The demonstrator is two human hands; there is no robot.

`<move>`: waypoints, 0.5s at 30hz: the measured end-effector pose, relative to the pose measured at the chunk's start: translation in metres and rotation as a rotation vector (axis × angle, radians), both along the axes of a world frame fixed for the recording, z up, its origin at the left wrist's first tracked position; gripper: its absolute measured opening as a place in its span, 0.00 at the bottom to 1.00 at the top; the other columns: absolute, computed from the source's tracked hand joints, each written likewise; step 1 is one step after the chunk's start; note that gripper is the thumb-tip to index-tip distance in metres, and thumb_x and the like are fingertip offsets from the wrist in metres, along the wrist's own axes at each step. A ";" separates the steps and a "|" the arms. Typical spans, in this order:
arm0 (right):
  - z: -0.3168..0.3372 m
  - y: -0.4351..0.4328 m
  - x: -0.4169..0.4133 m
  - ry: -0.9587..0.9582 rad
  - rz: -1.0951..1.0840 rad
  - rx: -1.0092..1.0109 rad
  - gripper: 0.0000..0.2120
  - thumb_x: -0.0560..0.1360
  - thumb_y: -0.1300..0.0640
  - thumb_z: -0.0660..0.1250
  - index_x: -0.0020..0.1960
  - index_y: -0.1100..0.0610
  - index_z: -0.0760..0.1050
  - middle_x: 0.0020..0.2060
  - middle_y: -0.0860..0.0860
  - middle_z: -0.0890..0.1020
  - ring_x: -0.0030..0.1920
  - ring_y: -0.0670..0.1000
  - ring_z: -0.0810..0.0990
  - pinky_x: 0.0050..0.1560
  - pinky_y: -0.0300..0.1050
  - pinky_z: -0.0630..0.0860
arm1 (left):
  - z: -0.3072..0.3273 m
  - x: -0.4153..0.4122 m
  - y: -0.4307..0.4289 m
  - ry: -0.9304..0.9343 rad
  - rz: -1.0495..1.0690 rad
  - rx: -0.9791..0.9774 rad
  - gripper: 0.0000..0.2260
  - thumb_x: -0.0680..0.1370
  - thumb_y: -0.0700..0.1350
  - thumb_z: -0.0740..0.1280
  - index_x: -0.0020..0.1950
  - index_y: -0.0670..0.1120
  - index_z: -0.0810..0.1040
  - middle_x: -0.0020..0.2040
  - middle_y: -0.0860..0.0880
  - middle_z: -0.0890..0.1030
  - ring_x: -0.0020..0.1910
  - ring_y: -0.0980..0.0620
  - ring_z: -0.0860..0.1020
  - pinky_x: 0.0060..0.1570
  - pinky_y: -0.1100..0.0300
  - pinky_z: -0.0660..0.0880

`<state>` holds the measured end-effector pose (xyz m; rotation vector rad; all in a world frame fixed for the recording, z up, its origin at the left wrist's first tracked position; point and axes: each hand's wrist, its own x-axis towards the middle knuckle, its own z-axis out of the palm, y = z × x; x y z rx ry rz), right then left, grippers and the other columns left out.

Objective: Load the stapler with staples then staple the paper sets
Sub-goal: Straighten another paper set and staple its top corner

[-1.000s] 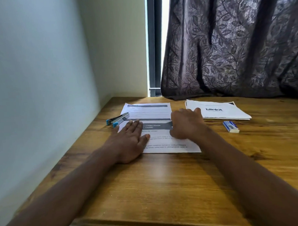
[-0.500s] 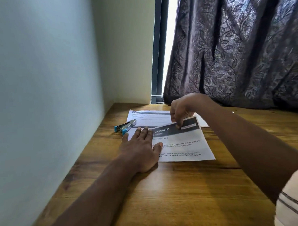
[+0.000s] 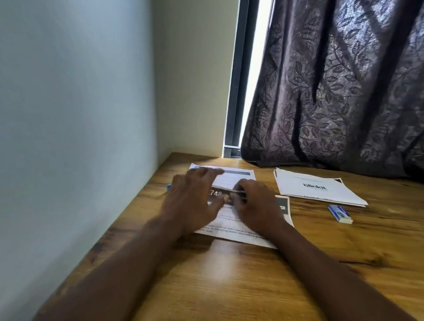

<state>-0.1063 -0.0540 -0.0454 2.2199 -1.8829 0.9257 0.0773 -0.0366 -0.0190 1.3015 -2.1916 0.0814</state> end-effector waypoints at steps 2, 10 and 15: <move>0.001 0.000 0.001 0.037 0.017 -0.013 0.03 0.78 0.51 0.66 0.51 0.49 0.76 0.45 0.47 0.82 0.49 0.52 0.77 0.58 0.56 0.72 | 0.013 0.010 -0.021 0.110 0.079 -0.018 0.27 0.76 0.59 0.71 0.73 0.53 0.73 0.70 0.50 0.77 0.70 0.47 0.74 0.68 0.48 0.71; 0.001 -0.004 -0.005 0.000 0.065 0.015 0.13 0.81 0.48 0.63 0.65 0.46 0.77 0.56 0.46 0.82 0.59 0.50 0.76 0.68 0.54 0.66 | 0.006 0.047 -0.086 -0.081 0.223 0.359 0.21 0.71 0.65 0.73 0.54 0.51 0.85 0.48 0.55 0.84 0.47 0.53 0.81 0.49 0.55 0.79; -0.002 -0.009 -0.008 -0.059 0.069 0.025 0.14 0.80 0.48 0.66 0.66 0.45 0.78 0.56 0.46 0.82 0.59 0.49 0.76 0.69 0.52 0.65 | -0.009 0.057 -0.095 0.356 0.147 0.290 0.09 0.73 0.56 0.76 0.45 0.53 0.87 0.41 0.57 0.86 0.42 0.57 0.83 0.42 0.62 0.76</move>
